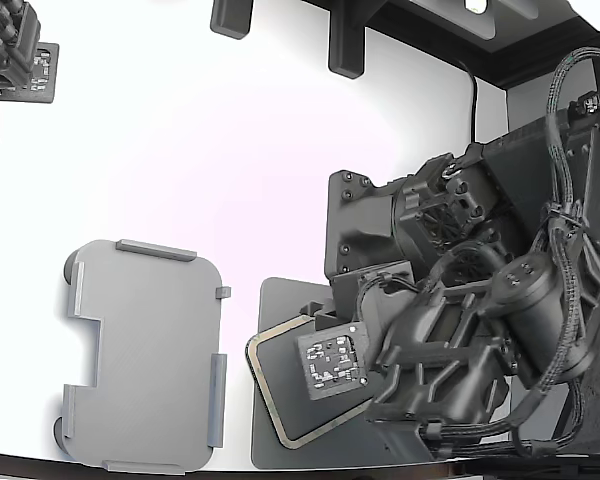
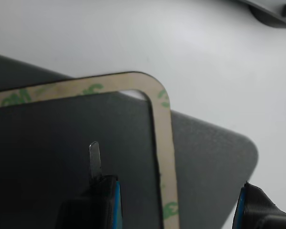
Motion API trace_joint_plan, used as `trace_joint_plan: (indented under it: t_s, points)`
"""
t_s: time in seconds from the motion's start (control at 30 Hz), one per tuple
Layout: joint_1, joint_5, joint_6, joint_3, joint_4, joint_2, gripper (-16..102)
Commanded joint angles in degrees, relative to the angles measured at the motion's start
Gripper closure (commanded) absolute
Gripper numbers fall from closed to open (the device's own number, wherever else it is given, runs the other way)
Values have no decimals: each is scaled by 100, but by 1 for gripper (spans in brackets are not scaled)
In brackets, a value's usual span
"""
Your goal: Move top rectangular frame to the holder.
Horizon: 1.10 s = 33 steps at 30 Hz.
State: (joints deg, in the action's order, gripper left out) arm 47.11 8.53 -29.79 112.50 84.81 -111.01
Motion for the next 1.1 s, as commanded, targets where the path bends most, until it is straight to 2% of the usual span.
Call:
trace_joint_plan:
  t_s: [0.0,0.33,0.8,1.07]
  points:
    - [-44,0,114,79,-88,26,-13]
    - [44,176,501,158,-290,589,-12]
    - [185,62,387,756,-888,554,-12]
    - [185,88,431,896,-984,466,-2]
